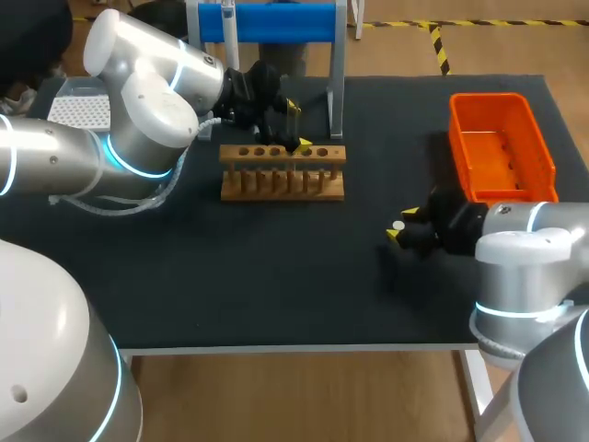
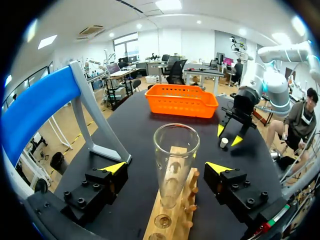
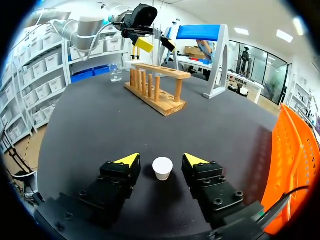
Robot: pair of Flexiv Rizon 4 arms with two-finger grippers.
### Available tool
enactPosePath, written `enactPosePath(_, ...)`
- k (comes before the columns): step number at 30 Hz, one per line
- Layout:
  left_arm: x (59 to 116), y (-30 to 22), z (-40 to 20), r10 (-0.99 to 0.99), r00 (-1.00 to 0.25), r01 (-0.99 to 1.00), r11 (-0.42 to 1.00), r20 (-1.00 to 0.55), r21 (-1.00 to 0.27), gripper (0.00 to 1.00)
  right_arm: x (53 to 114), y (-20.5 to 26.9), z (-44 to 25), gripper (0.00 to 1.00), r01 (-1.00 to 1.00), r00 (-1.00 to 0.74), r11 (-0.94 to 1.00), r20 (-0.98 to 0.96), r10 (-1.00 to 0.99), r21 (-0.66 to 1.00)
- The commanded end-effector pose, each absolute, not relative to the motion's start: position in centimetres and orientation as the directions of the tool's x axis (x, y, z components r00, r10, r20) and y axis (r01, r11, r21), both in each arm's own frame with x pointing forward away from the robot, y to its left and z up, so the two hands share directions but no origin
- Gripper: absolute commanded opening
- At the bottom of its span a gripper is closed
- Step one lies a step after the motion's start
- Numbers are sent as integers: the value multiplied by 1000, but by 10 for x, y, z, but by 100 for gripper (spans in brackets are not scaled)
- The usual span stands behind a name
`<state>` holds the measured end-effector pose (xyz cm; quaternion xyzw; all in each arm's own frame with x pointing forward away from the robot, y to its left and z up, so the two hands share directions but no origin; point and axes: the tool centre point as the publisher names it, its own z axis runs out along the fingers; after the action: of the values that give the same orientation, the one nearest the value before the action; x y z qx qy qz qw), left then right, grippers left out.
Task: Invert the test tube, pick up the pipette, mount the tip to pipette, aspirate from beaker and dispense into the tube, eject the tip, return the pipette, and cap with the stopper.
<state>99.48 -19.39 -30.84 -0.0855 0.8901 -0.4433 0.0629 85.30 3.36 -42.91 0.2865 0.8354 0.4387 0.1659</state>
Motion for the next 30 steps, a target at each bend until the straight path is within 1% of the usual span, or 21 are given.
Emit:
enactPosePath(1, 996, -194, -309, -207, -978, -97, 594, -34, -799, 100, 853, 34, -431, 49, 332, -780, 449, -26, 626, 829)
enactPosePath(10, 996, -194, -309, -207, -978, -97, 594, -34, -799, 100, 854, 34, -432, 48, 337, -777, 447, -23, 629, 829)
enactPosePath(13, 996, -194, -309, -207, -978, -97, 594, -34, -799, 100, 854, 34, -432, 43, 339, -776, 446, -22, 631, 829)
enactPosePath(22, 996, -194, -309, -207, -978, -97, 594, -34, -799, 100, 855, 34, -433, 36, 339, -776, 447, -22, 630, 828)
enactPosePath(23, 996, -194, -309, -207, -978, -97, 594, -34, -799, 100, 855, 34, -433, 29, 339, -777, 448, -23, 630, 828)
enactPosePath(25, 996, -194, -309, -207, -978, -97, 594, -34, -799, 100, 855, 34, -433, 18, 338, -777, 448, -23, 629, 827)
enactPosePath(26, 996, -194, -309, -207, -978, -97, 594, -34, -799, 100, 855, 34, -433, 7, 338, -777, 449, -23, 629, 827)
enactPosePath(27, 996, -194, -309, -207, -978, -97, 594, -34, -799, 100, 855, 34, -433, 0, 338, -777, 449, -24, 629, 827)
enactPosePath(30, 996, -194, -309, -207, -978, -97, 594, -34, -799, 100, 855, 34, -433, 0, 338, -778, 451, -24, 628, 826)
